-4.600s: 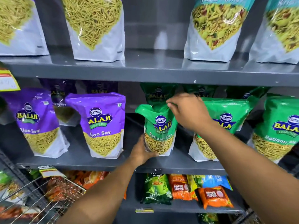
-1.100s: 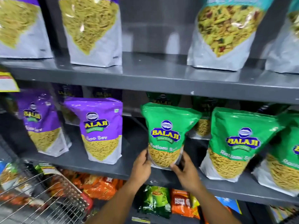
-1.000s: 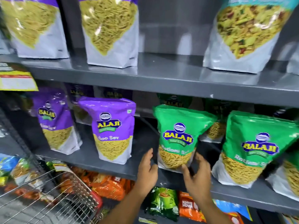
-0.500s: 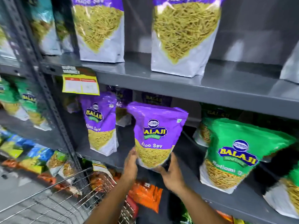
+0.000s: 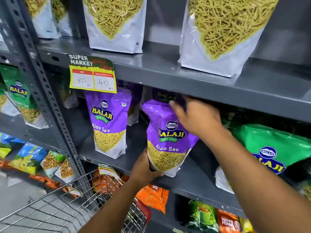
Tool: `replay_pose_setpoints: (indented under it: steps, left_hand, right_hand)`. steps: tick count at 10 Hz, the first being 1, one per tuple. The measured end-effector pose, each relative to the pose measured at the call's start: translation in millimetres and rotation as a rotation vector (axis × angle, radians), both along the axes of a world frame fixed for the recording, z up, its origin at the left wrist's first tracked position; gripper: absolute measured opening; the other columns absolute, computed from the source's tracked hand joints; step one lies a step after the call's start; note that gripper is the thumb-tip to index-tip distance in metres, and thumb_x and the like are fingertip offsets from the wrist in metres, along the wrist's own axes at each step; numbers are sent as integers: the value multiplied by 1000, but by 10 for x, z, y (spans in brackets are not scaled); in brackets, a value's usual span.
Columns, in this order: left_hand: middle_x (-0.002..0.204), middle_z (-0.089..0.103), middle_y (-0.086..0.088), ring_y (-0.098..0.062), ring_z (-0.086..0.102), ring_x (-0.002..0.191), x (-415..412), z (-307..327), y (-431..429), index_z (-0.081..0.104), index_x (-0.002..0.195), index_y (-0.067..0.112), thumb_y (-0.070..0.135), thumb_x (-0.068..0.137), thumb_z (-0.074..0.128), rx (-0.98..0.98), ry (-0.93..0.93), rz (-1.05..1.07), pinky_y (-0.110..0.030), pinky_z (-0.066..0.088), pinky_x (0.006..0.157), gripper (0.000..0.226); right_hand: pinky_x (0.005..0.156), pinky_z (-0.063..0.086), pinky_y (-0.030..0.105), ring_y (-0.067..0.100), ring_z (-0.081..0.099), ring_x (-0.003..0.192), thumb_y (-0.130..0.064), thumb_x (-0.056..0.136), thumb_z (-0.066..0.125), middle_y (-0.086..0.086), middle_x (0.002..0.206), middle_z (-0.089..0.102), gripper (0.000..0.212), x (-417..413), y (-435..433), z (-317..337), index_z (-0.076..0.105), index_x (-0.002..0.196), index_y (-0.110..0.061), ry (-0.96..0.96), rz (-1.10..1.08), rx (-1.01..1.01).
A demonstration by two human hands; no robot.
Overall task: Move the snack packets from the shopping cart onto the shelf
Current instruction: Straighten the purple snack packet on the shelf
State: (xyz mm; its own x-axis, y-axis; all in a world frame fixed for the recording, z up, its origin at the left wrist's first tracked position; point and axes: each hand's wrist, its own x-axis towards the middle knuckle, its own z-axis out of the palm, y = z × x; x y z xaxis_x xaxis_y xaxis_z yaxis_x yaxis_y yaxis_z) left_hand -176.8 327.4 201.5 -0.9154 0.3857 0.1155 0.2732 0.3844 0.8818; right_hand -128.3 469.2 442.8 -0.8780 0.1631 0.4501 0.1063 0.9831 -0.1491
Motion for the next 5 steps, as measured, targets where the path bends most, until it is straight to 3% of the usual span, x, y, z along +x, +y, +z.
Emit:
replay_pose_setpoints:
  steps: [1, 3, 4, 5]
  left_hand:
    - [113, 55, 16, -10, 55, 104, -13, -6, -11, 43, 127, 26, 23, 49, 88, 5, 10, 12, -21, 41, 84, 91]
    - [106, 60, 12, -7, 54, 95, -1, 43, -32, 49, 119, 21, 18, 52, 87, 4, -16, 40, -19, 40, 77, 77]
    - [111, 66, 3, -18, 62, 105, -23, 1, -66, 47, 114, 25, 23, 42, 88, 13, -72, 18, -28, 51, 80, 82]
    - [143, 46, -9, -24, 42, 134, 150, 61, -161, 31, 137, 13, 43, 44, 89, -62, 85, 26, -45, 39, 109, 113]
  right_hand:
    - [84, 50, 40, 33, 58, 110, -50, 94, 35, 7, 123, 61, 36, -185, -156, 64, 55, 117, -30, -148, 49, 69]
    - [73, 52, 40, 34, 66, 92, -51, 91, 39, 8, 101, 72, 37, -149, -156, -218, 59, 116, -32, 165, -88, 150]
    - [84, 47, 46, 35, 63, 98, -53, 86, 45, 6, 109, 68, 43, 70, -204, -212, 55, 122, -31, 223, -42, 210]
    - [102, 37, 51, 28, 59, 106, -44, 87, 50, 1, 113, 66, 37, 517, -101, -333, 59, 119, -26, 285, 94, 185]
